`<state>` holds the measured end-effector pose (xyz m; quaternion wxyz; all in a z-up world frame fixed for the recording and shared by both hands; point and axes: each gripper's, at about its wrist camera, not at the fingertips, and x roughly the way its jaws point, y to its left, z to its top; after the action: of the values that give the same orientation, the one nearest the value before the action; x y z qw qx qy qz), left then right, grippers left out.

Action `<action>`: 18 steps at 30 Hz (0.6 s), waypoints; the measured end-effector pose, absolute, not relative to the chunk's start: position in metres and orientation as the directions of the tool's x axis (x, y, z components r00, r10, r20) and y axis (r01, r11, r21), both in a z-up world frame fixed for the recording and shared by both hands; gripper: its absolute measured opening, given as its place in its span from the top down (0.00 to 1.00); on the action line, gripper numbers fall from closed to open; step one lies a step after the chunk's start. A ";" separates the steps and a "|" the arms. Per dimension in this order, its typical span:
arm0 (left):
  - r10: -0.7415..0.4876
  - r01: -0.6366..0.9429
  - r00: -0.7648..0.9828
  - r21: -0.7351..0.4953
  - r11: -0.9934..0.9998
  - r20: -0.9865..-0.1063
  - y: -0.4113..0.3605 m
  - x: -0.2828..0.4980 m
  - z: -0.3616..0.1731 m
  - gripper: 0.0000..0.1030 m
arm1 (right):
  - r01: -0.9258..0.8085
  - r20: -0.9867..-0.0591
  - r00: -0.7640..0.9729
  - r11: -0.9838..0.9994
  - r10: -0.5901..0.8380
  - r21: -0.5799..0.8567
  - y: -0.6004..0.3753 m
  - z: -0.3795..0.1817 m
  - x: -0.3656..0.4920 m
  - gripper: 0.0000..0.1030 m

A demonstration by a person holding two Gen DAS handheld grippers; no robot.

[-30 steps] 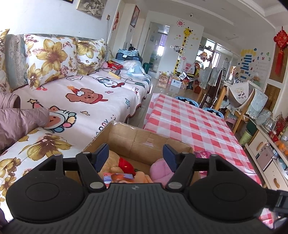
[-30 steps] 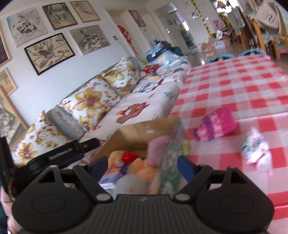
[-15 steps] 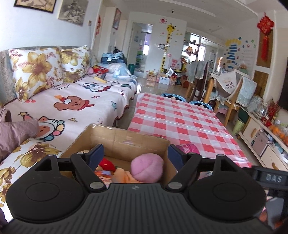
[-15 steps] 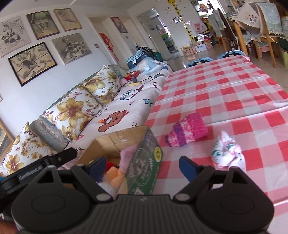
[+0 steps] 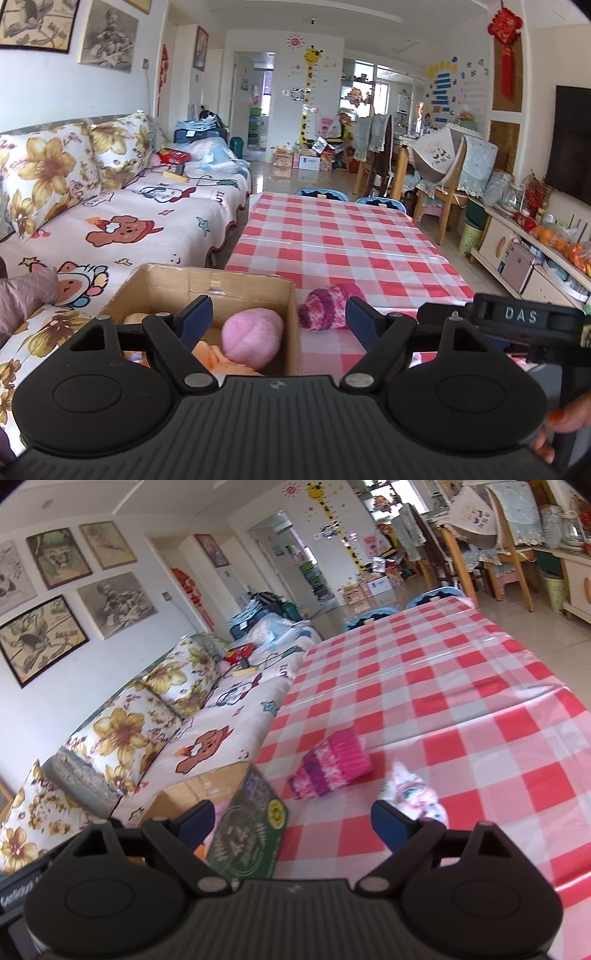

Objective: Organize soft objects
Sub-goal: 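Move the left tool to the pink knitted hat while the right tool moves to the white floral cloth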

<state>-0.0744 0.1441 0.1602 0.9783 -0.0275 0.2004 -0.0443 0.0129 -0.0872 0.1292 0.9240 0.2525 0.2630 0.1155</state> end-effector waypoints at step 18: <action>-0.132 0.141 0.911 -0.006 0.990 -0.390 0.116 -0.070 0.157 0.05 | 0.024 -0.408 0.880 0.834 0.244 0.551 -0.145 0.129 0.003 0.07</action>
<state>-0.0702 0.1157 0.1575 0.9775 0.0109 0.1989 -0.0698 0.0025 -0.1446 0.1294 0.9276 0.2820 0.2378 0.0593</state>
